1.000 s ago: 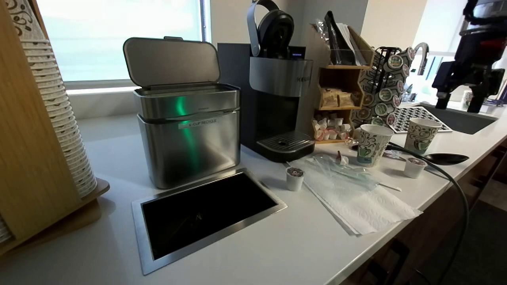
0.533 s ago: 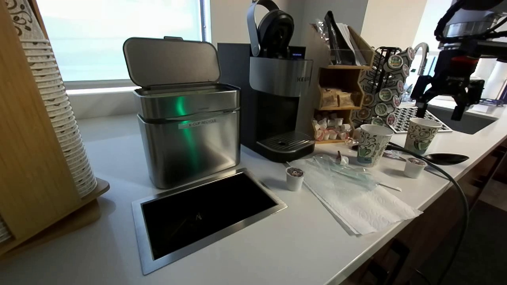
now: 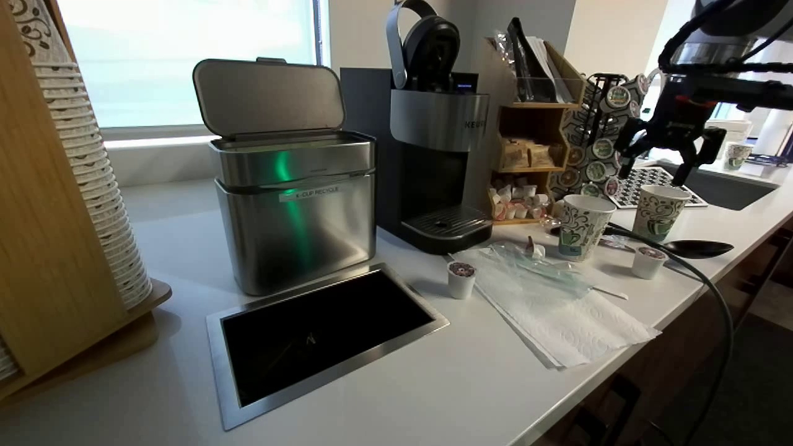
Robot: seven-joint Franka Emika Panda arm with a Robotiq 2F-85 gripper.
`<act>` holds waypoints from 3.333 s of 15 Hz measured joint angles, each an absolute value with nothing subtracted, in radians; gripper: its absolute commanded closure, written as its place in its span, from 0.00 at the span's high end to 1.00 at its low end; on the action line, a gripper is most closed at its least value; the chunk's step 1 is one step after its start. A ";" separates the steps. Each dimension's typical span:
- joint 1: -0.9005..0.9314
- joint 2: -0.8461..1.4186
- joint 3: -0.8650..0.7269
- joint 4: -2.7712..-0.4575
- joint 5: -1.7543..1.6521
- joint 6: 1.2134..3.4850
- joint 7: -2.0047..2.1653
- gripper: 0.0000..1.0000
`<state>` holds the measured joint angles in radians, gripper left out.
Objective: Stack the coffee cups together.
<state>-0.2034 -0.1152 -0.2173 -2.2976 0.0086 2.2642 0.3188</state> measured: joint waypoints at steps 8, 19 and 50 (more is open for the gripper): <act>-0.186 -0.013 -0.159 -2.305 0.009 2.413 0.425 0.57; -0.176 0.018 -0.158 -2.302 0.031 2.413 0.420 0.01; -0.456 -0.303 -0.255 -2.374 -0.079 2.513 0.389 0.01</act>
<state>-0.4561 -0.3028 -0.2551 -2.3738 -0.0790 2.5127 0.3891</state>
